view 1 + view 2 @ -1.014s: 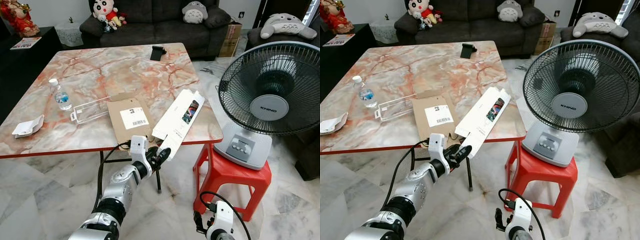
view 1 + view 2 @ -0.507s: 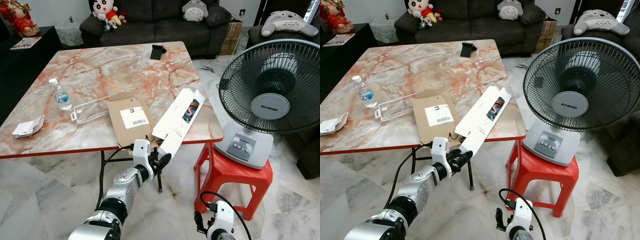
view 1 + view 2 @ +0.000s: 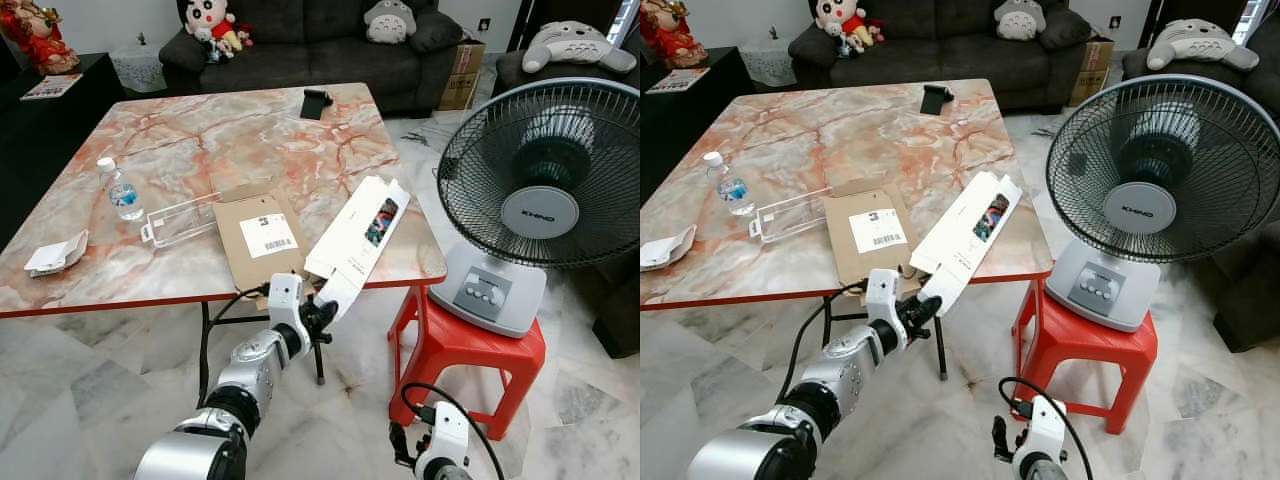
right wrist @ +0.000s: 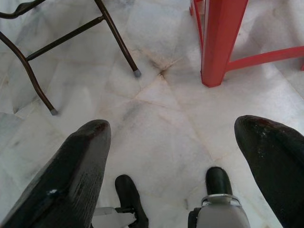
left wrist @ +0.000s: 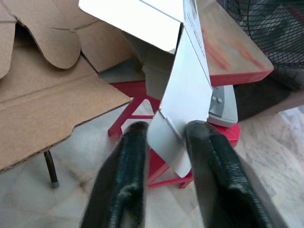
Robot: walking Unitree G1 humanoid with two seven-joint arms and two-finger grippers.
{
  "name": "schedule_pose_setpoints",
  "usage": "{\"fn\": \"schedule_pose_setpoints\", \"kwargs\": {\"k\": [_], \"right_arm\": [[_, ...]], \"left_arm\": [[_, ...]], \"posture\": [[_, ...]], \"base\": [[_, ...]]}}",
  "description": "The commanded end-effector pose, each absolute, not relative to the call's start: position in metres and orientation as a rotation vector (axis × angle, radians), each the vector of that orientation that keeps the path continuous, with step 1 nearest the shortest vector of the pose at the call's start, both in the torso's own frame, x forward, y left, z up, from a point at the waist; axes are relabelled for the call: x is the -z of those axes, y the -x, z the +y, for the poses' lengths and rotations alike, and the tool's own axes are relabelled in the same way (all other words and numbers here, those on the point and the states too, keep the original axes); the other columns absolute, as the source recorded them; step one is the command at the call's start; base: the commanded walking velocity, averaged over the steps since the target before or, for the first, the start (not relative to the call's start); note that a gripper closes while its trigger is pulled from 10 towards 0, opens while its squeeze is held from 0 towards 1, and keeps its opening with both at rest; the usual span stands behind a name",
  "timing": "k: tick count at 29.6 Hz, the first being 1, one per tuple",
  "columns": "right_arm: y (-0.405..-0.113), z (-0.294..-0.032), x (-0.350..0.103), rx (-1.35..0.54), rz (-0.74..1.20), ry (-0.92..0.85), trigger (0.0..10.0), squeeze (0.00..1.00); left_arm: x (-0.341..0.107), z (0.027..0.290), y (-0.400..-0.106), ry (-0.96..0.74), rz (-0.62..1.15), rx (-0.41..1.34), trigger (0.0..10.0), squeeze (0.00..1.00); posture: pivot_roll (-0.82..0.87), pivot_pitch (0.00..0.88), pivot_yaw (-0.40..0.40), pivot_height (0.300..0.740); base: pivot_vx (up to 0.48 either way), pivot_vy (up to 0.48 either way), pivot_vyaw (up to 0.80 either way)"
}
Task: Picking trash to rubbish bin
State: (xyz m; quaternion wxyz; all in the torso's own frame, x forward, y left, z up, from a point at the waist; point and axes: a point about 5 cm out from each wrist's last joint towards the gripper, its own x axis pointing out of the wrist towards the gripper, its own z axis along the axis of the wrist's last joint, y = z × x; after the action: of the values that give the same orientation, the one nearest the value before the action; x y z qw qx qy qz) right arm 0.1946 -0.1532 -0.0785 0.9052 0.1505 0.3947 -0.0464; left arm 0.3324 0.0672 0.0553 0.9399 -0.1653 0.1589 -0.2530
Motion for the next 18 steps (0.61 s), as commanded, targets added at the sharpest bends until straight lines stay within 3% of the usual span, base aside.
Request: {"fn": "schedule_pose_setpoints", "kwargs": {"k": [1, 18], "right_arm": [[-0.1942, -0.1516, 0.0789, 0.097, 0.820, -0.314, 10.0, 0.00], [-0.1930, -0.1525, 0.0796, 0.099, 0.827, -0.311, 10.0, 0.00]], "left_arm": [[-0.0575, 0.0673, -0.3346, 0.338, 0.319, 0.516, 0.0, 0.00], [-0.0664, 0.0722, -0.3409, 0.358, 0.262, 0.492, 0.0, 0.00]], "posture": [[-0.14, 0.000, 0.066, 0.740], [-0.13, 0.000, 0.058, 0.740]], "base": [[0.000, 0.000, 0.00], [0.000, 0.000, 0.00]]}}
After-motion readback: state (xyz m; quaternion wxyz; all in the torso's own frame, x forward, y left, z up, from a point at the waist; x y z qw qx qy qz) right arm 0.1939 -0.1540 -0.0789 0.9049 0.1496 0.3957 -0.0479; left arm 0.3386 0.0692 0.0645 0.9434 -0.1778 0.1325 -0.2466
